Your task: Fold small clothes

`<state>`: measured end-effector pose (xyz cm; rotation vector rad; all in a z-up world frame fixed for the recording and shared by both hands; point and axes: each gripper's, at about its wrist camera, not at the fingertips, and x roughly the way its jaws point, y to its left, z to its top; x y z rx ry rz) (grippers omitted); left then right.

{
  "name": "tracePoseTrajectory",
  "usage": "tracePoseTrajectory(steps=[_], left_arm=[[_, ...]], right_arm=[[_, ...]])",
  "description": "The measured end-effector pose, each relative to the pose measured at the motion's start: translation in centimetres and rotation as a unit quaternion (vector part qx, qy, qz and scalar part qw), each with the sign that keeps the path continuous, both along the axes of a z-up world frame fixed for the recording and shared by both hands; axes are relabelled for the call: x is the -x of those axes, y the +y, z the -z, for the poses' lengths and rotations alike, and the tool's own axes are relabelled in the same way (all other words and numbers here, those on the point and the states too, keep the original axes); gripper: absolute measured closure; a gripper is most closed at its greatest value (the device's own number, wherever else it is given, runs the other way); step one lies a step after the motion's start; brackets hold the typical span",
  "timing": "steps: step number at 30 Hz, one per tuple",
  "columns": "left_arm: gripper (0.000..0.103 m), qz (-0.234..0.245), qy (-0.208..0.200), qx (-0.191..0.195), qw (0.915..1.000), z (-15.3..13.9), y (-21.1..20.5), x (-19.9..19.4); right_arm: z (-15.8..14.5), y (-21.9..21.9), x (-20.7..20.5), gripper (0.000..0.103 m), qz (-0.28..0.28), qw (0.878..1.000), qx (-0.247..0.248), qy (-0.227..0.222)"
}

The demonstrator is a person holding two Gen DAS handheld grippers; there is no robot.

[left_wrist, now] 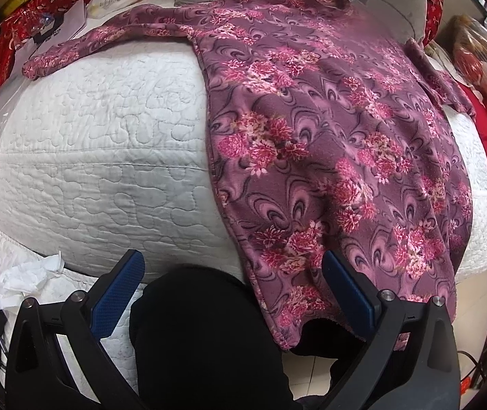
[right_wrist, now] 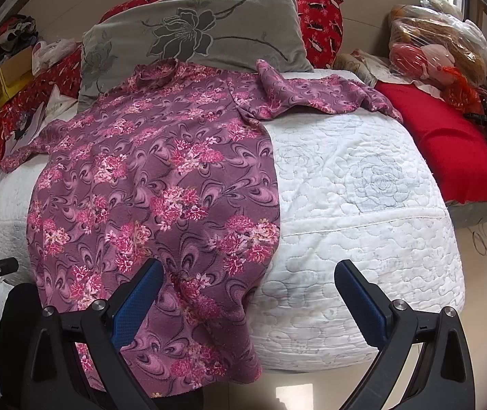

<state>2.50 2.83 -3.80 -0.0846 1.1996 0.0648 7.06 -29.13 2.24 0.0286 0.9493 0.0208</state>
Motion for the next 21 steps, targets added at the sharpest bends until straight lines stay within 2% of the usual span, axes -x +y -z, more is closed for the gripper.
tracePoseTrajectory(steps=[9, 14, 21], left_arm=[[0.000, -0.005, 0.016, -0.010, 0.9998, 0.8, 0.4, -0.8], [0.000, -0.033, 0.074, -0.025, 0.9964, 3.1, 1.8, -2.2], [0.000, -0.015, 0.137, -0.049, 0.9893, 6.3, 0.4, -3.8]], right_arm=[[1.1, -0.5, -0.5, 0.002, 0.004, 1.000, -0.002, 0.013], [3.0, -2.2, -1.0, 0.004, 0.025, 0.998, -0.021, 0.045], [6.0, -3.4, -0.9, 0.006, 0.039, 0.995, -0.038, 0.088]])
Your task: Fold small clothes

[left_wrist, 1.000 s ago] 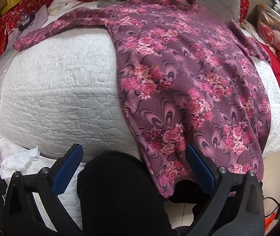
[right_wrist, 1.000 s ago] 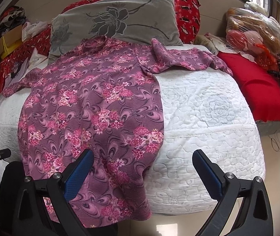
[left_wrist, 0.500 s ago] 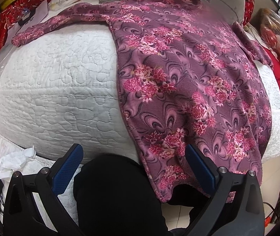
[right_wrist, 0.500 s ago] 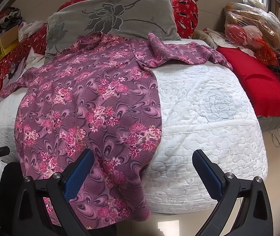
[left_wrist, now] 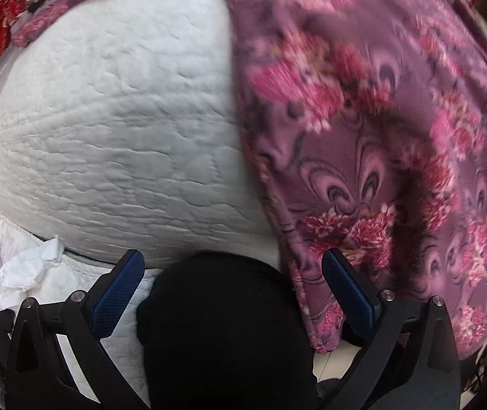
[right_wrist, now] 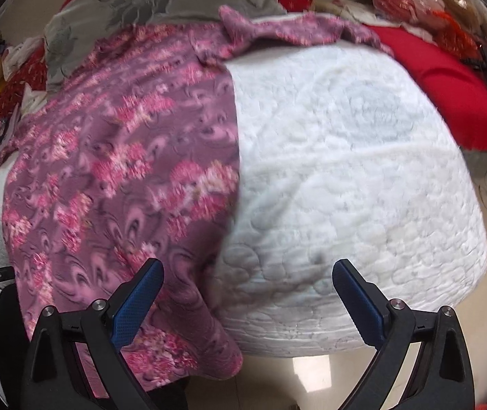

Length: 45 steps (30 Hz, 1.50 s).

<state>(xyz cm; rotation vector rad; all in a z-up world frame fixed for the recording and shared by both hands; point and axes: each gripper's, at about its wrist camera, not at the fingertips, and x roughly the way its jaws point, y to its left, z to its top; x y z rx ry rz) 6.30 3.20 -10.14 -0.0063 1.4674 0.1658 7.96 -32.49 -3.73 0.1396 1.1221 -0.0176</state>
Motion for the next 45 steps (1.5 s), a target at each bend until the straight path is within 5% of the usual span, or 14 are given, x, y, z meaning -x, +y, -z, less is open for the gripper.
tracePoseTrajectory(steps=[5, 7, 8, 9, 10, 19, 22, 29, 34, 38, 39, 41, 44, 45], left_arm=[[0.009, 0.024, 0.026, 0.012, 0.9993, 2.0, -1.9, -0.5], [0.036, 0.040, 0.017, 0.031, 0.9986, 1.8, -2.4, -0.5], [0.073, 0.045, 0.016, 0.066, 0.9967, 1.4, -2.5, -0.5], [0.100, 0.043, 0.022, 0.095, 0.9943, 1.2, -2.5, -0.5], [0.101, 0.037, 0.020, 0.106, 0.9935, 0.7, -2.3, -0.5], [0.101, -0.035, -0.075, 0.232, 0.9692, -9.1, 5.3, 2.0], [0.101, -0.042, -0.087, 0.227, 0.9691, -10.0, 6.4, 3.5], [0.100, -0.074, -0.001, 0.186, 0.9798, -3.5, 7.3, 4.4], [0.097, -0.066, -0.032, 0.203, 0.9765, -4.5, 7.5, 3.3], [0.043, -0.040, -0.077, 0.188, 0.9782, -6.3, 5.3, -0.7], [0.042, -0.037, -0.086, 0.183, 0.9787, -6.3, 4.7, -1.6], [0.042, -0.027, -0.081, 0.177, 0.9804, -6.2, 3.8, -2.4], [0.042, -0.014, -0.062, 0.183, 0.9811, -5.3, 2.6, -3.8], [0.042, -0.009, -0.062, 0.179, 0.9818, -5.1, 2.2, -4.1]], right_arm=[[2.0, 1.2, 0.3, 0.022, -0.037, 0.999, -0.007, 0.032], [2.6, 2.1, 0.7, 0.050, -0.055, 0.998, 0.001, 0.042], [2.7, 2.5, 0.8, 0.059, -0.063, 0.997, 0.004, 0.041], [2.7, 2.8, 1.1, 0.086, -0.075, 0.996, 0.000, 0.038], [2.5, 3.2, 1.4, 0.097, -0.095, 0.995, -0.023, 0.032], [-6.7, -2.1, 4.7, 0.097, -0.053, 0.982, -0.161, -0.087], [-9.6, -4.7, 5.8, 0.099, -0.033, 0.971, -0.206, -0.118], [-4.1, -4.9, 4.0, 0.098, 0.001, 0.981, -0.194, -0.030], [-0.7, -5.1, 3.3, 0.092, 0.032, 0.987, -0.155, 0.032], [-2.3, -5.7, 0.9, 0.065, 0.046, 0.985, -0.168, -0.007], [-2.3, -5.5, 0.3, 0.049, 0.048, 0.985, -0.162, -0.018], [-1.5, -5.0, -1.4, 0.047, 0.060, 0.988, -0.137, -0.024], [0.2, -4.1, -2.6, 0.060, 0.054, 0.992, -0.112, -0.013], [-0.3, -3.8, -2.6, 0.097, 0.044, 0.993, -0.102, -0.026]])
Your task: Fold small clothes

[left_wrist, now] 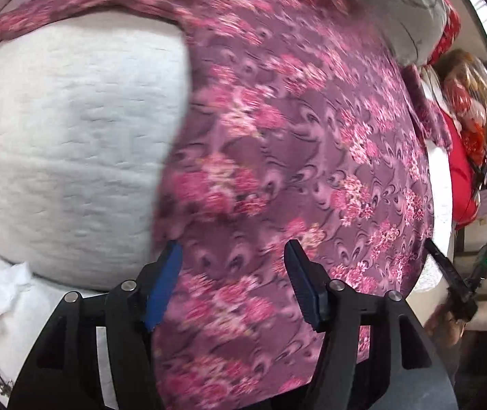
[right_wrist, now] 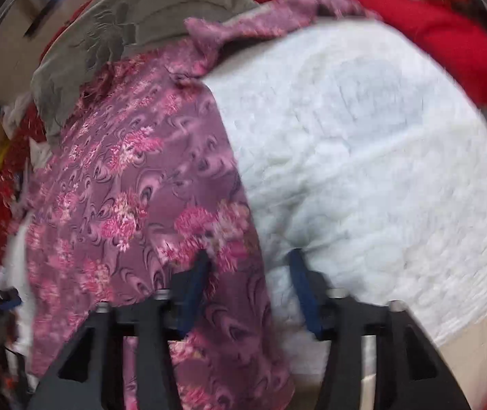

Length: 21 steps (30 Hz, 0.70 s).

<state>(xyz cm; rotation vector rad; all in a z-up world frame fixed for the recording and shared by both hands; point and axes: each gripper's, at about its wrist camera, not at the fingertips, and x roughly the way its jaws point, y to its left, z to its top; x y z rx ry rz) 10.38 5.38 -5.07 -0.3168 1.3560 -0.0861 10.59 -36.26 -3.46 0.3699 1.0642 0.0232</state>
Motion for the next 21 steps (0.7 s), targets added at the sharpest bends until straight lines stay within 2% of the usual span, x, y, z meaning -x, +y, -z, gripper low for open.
tracePoseTrajectory(steps=[1, 2, 4, 5, 7, 8, 9, 10, 11, 12, 14, 15, 16, 18, 21], left_arm=[[0.042, 0.005, -0.003, -0.009, 0.9999, 0.1, -0.3, -0.1], [0.042, 0.011, -0.004, -0.029, 0.9995, 0.6, -0.9, -0.6], [0.042, 0.018, 0.004, -0.055, 0.9983, 1.6, -1.4, -1.0], [0.042, 0.020, 0.015, -0.071, 0.9972, 2.4, -1.7, -1.5], [0.042, 0.024, 0.032, -0.089, 0.9952, 3.5, -2.2, -2.1], [0.042, 0.026, 0.031, -0.091, 0.9950, 3.3, -2.3, -2.2], [0.042, 0.031, 0.025, -0.088, 0.9953, 2.8, -2.5, -2.4], [0.042, 0.034, 0.013, -0.084, 0.9958, 2.2, -2.6, -2.7], [0.042, 0.034, 0.000, -0.081, 0.9961, 1.4, -2.7, -3.1], [0.042, 0.032, -0.013, -0.076, 0.9965, 0.6, -2.7, -3.7], [0.040, 0.029, -0.037, -0.063, 0.9969, -0.9, -2.8, -5.1], [0.040, 0.027, -0.046, -0.060, 0.9968, -1.4, -3.0, -6.0], [0.040, 0.026, -0.052, -0.059, 0.9966, -1.7, -3.1, -7.0], [0.040, 0.023, -0.056, -0.057, 0.9965, -1.6, -3.5, -8.9], [0.040, 0.018, -0.055, -0.058, 0.9966, -0.7, -3.7, -11.1]], right_arm=[[-0.7, -0.1, 0.0, 0.098, -0.015, 1.000, -0.016, -0.013], [-1.6, -0.6, 0.5, 0.098, -0.007, 0.999, -0.023, -0.033], [-2.4, -1.2, 0.9, 0.098, -0.007, 0.998, -0.008, -0.056], [-2.2, -1.2, 0.9, 0.098, -0.014, 0.999, 0.003, -0.051], [-0.1, -0.8, 0.0, 0.097, -0.039, 0.999, 0.023, 0.007], [0.4, -0.5, -0.4, 0.097, -0.046, 0.998, 0.027, 0.020], [0.1, -0.8, -0.5, 0.096, -0.048, 0.999, 0.020, 0.016], [-0.4, -1.5, -0.8, 0.091, -0.043, 0.999, -0.005, 0.012], [-0.9, -2.3, -1.3, 0.091, -0.032, 0.999, -0.025, 0.005], [-2.0, -4.4, -2.1, 0.091, 0.001, 0.998, -0.058, -0.020], [-3.1, -8.4, -4.0, 0.082, 0.060, 0.993, -0.091, -0.049], [-3.5, -10.1, -4.8, 0.071, 0.088, 0.989, -0.100, -0.059], [-3.8, -12.9, -6.3, 0.065, 0.132, 0.983, -0.109, -0.072], [-3.9, -16.2, -9.1, 0.062, 0.185, 0.971, -0.129, -0.081], [-2.2, -21.2, -13.6, 0.059, 0.271, 0.944, -0.169, -0.078]])
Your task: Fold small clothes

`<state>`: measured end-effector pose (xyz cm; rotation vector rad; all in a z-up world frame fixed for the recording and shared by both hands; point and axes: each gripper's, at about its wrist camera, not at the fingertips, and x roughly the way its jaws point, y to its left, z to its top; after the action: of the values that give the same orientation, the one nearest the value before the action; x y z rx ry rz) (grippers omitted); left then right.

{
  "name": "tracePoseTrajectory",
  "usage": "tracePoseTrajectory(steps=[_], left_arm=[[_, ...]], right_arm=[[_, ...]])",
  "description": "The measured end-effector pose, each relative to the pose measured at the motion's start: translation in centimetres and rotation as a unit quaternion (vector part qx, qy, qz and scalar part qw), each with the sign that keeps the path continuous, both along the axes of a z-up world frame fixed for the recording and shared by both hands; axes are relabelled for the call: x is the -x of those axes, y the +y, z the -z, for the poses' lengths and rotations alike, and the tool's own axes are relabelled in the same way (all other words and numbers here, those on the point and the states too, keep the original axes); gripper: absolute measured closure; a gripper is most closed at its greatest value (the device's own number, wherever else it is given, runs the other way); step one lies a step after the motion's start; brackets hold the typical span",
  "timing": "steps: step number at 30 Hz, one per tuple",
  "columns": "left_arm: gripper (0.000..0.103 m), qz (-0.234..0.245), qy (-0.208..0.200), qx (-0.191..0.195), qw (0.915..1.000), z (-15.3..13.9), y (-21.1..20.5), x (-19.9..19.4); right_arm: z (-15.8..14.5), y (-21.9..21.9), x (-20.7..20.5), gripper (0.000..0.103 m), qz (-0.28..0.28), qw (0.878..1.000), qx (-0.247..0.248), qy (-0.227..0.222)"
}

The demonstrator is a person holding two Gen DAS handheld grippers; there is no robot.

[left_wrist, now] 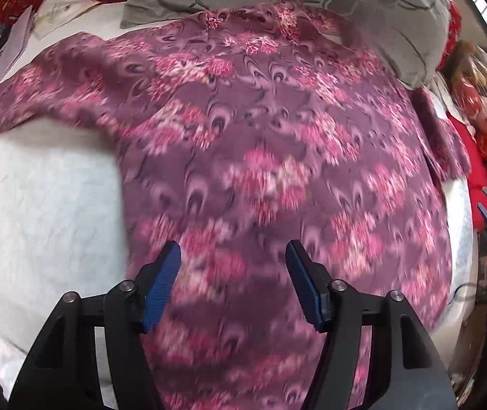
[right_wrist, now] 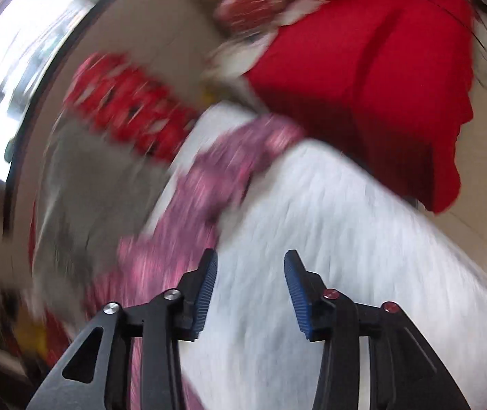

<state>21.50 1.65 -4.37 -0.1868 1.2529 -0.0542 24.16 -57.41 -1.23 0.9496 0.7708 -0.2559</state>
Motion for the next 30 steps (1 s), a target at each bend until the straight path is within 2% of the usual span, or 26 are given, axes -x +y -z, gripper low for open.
tracePoseTrajectory(steps=[3, 6, 8, 9, 11, 12, 13, 14, 15, 18, 19, 21, 23, 26, 30], left_arm=[[0.040, -0.001, 0.013, 0.011, 0.9999, 1.4, -0.2, -1.3], [0.040, 0.009, 0.004, 0.007, 0.9999, 1.6, -0.2, -1.5], [0.040, 0.020, 0.000, 0.007, 0.9998, 1.4, -0.4, -1.6], [0.040, 0.021, -0.002, 0.009, 0.9997, 1.2, -0.4, -2.0], [0.040, 0.021, -0.009, 0.014, 0.9996, 0.6, -0.4, -2.5], [0.040, 0.021, -0.015, 0.014, 0.9996, 0.3, -0.4, -2.9], [0.040, 0.021, -0.023, 0.012, 0.9994, 0.0, -0.3, -3.4], [0.040, 0.019, -0.033, 0.006, 0.9993, -0.4, -0.2, -3.9], [0.040, 0.015, -0.041, -0.003, 0.9991, -0.8, 0.0, -4.4], [0.040, -0.007, -0.049, -0.010, 0.9987, -0.7, 1.0, -6.0], [0.040, -0.013, -0.046, -0.012, 0.9988, -0.4, 1.3, -6.3], [0.040, -0.021, -0.031, -0.010, 0.9993, 1.0, 1.2, -7.5], [0.039, -0.024, -0.020, -0.009, 0.9995, 1.8, 1.3, -7.5], [0.036, -0.018, -0.032, -0.020, 0.9991, 1.8, 0.6, -7.5], [0.035, -0.019, -0.028, -0.001, 0.9994, 1.6, 0.6, -7.3]], right_arm=[[1.7, -2.0, -3.3, 0.059, 0.055, 0.998, -0.034, -0.001], [3.3, -3.6, -6.1, 0.052, 0.094, 0.994, -0.049, 0.002], [3.6, -3.7, -7.7, 0.048, 0.102, 0.994, -0.043, -0.001], [3.2, -3.4, -8.5, 0.042, 0.106, 0.994, -0.022, -0.016], [2.8, -2.4, -10.2, 0.043, 0.090, 0.996, 0.004, -0.016], [2.6, -2.1, -11.0, 0.057, 0.077, 0.997, 0.019, -0.007], [2.1, -1.7, -11.8, 0.090, 0.053, 0.997, 0.047, 0.004], [1.8, -1.6, -12.2, 0.095, 0.037, 0.997, 0.060, 0.013], [1.4, -1.6, -12.0, 0.096, 0.034, 0.997, 0.067, 0.019], [-1.0, -3.9, -9.9, 0.096, 0.109, 0.989, 0.104, 0.001], [-1.5, -4.9, -8.9, 0.096, 0.141, 0.983, 0.118, 0.015], [-1.8, -6.5, -8.5, 0.096, 0.161, 0.980, 0.115, 0.034], [-2.0, -7.1, -7.6, 0.096, 0.157, 0.983, 0.095, 0.021], [-3.0, -6.0, -7.2, 0.096, 0.119, 0.988, 0.096, -0.010], [-3.4, -3.0, -7.5, 0.095, 0.064, 0.994, 0.075, -0.037]])
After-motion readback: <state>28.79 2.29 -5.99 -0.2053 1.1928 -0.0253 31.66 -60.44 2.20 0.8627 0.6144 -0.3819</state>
